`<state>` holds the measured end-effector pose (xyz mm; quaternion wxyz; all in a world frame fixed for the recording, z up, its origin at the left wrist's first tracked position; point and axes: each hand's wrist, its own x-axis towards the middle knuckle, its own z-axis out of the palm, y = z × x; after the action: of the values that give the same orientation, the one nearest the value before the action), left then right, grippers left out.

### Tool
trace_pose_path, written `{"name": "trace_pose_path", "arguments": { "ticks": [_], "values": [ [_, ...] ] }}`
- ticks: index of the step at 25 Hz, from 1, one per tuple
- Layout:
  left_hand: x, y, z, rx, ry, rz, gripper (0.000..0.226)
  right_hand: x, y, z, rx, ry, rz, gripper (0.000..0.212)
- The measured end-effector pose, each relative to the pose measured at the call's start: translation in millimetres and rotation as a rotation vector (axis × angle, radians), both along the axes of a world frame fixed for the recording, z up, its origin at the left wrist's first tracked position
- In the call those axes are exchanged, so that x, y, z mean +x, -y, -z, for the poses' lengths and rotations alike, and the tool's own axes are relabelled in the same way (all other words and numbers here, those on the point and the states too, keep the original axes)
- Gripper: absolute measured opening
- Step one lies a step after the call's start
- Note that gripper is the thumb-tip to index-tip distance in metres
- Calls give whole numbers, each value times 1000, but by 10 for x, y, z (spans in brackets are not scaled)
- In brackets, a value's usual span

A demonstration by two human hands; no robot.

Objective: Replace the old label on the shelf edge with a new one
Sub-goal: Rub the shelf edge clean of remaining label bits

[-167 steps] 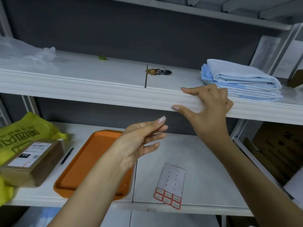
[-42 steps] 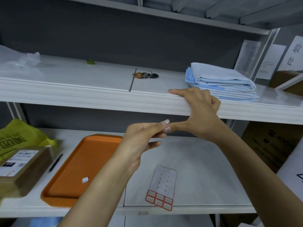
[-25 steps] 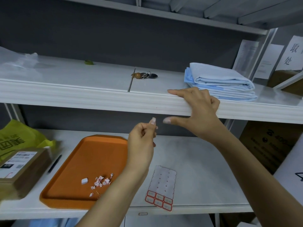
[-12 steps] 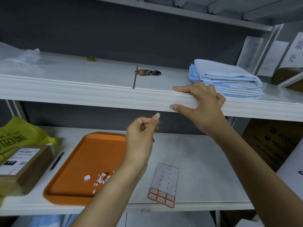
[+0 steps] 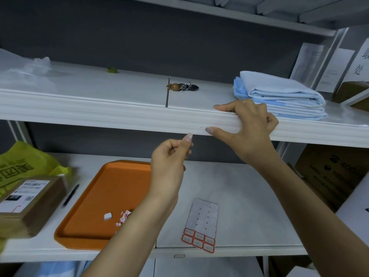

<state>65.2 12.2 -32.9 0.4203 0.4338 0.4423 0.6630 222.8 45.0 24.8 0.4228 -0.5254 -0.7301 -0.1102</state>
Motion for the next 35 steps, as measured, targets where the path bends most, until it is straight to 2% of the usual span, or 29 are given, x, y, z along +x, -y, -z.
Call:
{"name": "trace_pose_path", "arguments": {
  "ticks": [8, 35],
  "values": [
    [-23, 12, -1, -20, -1, 14, 25, 99, 58, -63, -42, 6, -127, 42],
    [101, 140, -108, -11, 18, 13, 23, 43, 52, -82, -29, -1, -69, 35]
  ]
}}
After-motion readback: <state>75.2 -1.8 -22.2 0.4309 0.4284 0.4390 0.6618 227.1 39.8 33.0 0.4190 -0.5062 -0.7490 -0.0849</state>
